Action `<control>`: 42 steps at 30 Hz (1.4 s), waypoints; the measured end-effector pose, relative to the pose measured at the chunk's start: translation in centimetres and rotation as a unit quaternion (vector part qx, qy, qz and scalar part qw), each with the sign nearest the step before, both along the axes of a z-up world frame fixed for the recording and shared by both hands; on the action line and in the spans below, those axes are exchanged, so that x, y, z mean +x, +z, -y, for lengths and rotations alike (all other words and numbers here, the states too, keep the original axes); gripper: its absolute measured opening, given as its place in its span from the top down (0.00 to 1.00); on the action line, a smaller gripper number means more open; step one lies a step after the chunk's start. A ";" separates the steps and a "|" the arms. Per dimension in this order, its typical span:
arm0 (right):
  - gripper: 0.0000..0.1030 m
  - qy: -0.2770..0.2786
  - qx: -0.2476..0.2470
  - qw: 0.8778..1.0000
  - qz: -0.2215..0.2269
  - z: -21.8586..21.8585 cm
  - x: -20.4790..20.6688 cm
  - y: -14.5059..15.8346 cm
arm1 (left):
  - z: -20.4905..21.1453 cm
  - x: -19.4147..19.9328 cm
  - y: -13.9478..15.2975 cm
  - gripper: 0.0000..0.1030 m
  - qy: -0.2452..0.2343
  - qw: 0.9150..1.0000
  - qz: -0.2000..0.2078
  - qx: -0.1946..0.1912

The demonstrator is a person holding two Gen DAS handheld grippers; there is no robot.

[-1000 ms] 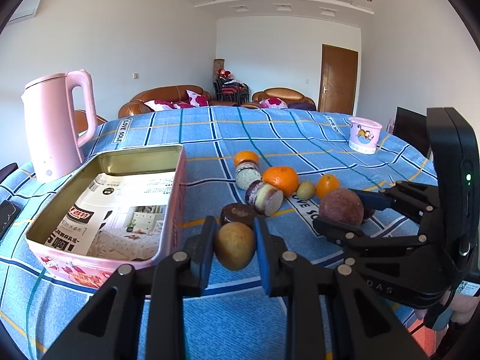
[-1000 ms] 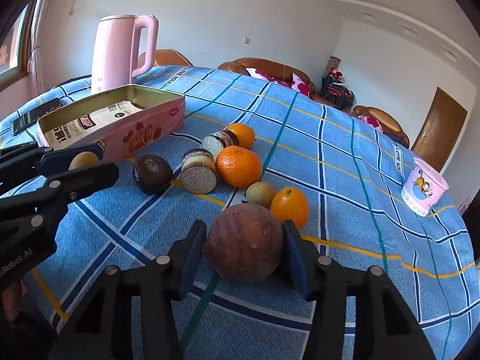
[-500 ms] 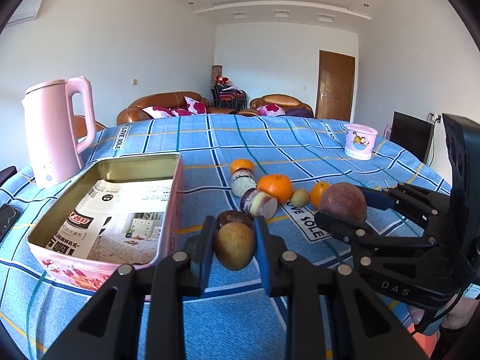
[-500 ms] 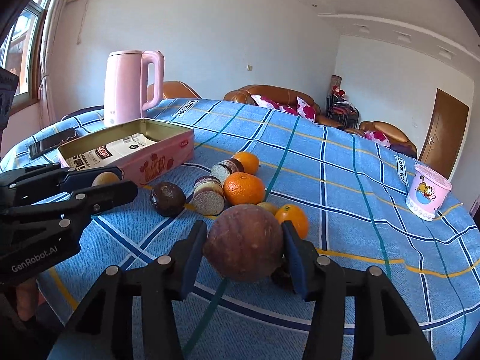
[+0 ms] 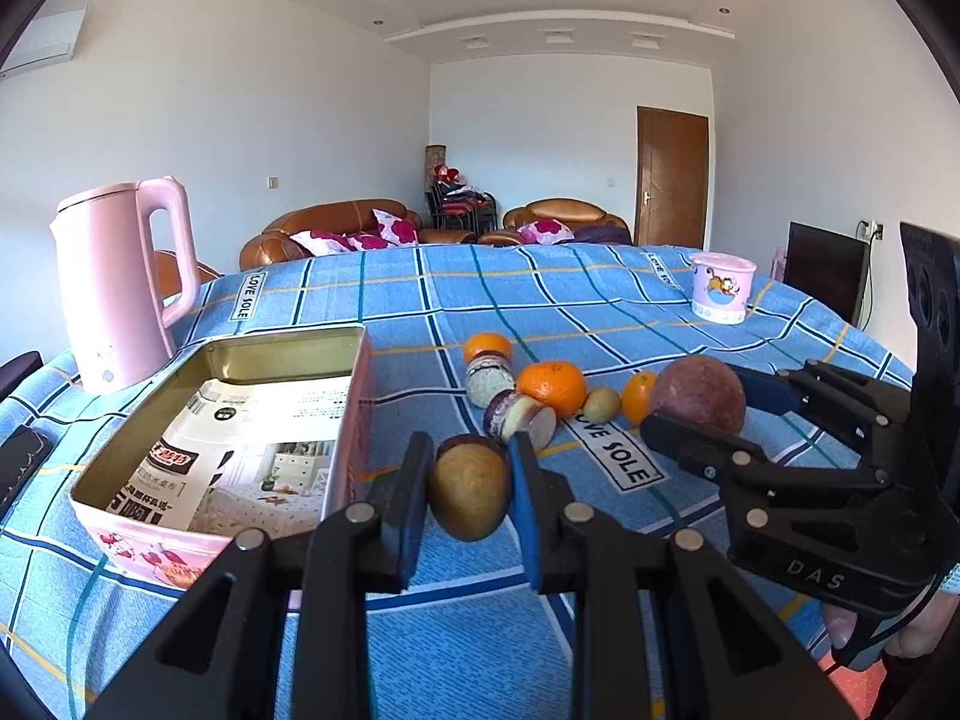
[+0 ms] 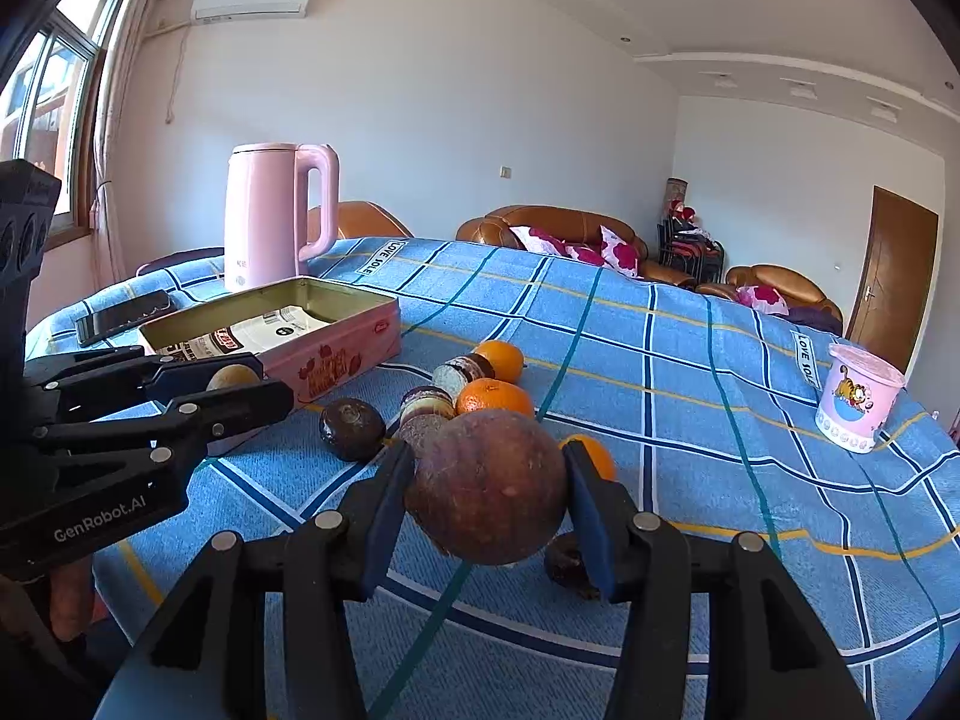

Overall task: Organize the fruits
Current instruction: 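Carry both held fruits over the open pink tin box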

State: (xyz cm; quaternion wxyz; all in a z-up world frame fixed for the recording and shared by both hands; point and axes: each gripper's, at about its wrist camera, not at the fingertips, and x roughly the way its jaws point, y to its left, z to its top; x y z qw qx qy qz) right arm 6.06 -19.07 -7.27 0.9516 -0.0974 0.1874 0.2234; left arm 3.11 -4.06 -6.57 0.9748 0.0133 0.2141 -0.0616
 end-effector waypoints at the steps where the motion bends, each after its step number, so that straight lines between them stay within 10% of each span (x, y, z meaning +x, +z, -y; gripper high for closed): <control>1: 0.49 0.001 0.001 1.000 0.003 0.0 -0.1 0.0 | 0.0 0.0 0.0 0.74 0.001 1.000 0.002 0.001; 42: 0.49 0.024 0.036 0.998 0.053 0.2 -1.7 1.4 | -0.2 -1.9 2.0 0.74 0.021 0.997 0.064 0.029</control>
